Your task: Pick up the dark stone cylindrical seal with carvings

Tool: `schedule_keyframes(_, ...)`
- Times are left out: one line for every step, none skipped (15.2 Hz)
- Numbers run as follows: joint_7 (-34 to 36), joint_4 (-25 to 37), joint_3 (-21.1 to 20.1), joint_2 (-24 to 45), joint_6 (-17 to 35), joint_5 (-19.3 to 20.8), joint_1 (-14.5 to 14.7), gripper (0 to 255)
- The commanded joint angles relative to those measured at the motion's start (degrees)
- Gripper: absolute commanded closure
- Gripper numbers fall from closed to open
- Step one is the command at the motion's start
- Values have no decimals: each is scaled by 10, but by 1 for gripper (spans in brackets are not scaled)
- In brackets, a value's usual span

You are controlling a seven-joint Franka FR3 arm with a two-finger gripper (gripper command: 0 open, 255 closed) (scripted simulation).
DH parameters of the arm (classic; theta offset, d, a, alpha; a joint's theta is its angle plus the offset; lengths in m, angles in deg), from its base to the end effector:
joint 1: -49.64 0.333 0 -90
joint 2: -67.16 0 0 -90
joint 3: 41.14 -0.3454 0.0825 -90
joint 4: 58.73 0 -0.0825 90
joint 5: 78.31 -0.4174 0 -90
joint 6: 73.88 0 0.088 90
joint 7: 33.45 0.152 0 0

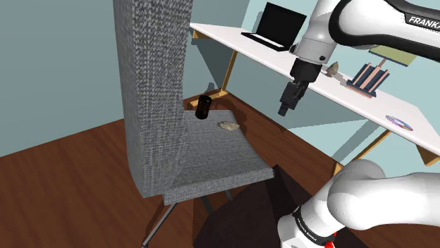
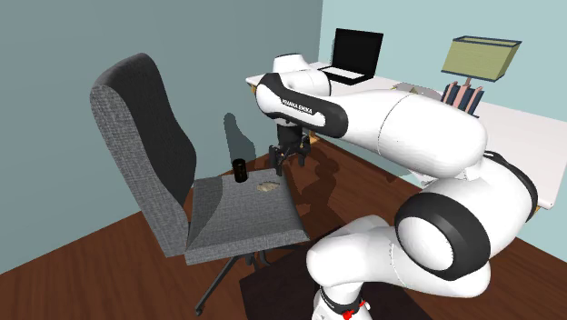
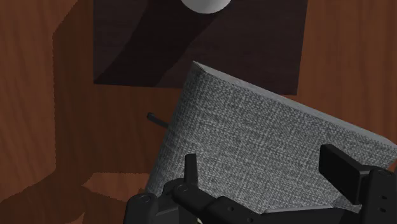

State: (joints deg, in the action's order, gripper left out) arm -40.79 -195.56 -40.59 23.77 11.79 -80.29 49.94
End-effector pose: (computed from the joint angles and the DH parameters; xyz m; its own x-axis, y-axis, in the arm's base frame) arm 0.3109 0.0036 0.5356 0.9832 0.1294 -0.1288 0.1228 -0.9907 -0.0580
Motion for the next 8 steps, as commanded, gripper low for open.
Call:
schedule_keyframes(0,0,0,0,0,0,0,0)
schedule_keyframes(5,3,-4,18,18,-3,1,0)
schedule_keyframes(9,7,-7,36,35,-5,2,0)
schedule_keyframes(14,12,-11,55,51,-8,3,0)
schedule_keyframes(19,18,-14,74,68,-10,3,0)
schedule_keyframes(23,24,-18,94,83,-12,4,0)
schedule_keyframes(28,32,-21,113,98,-13,5,0)
schedule_keyframes(32,40,-25,133,113,-15,5,0)
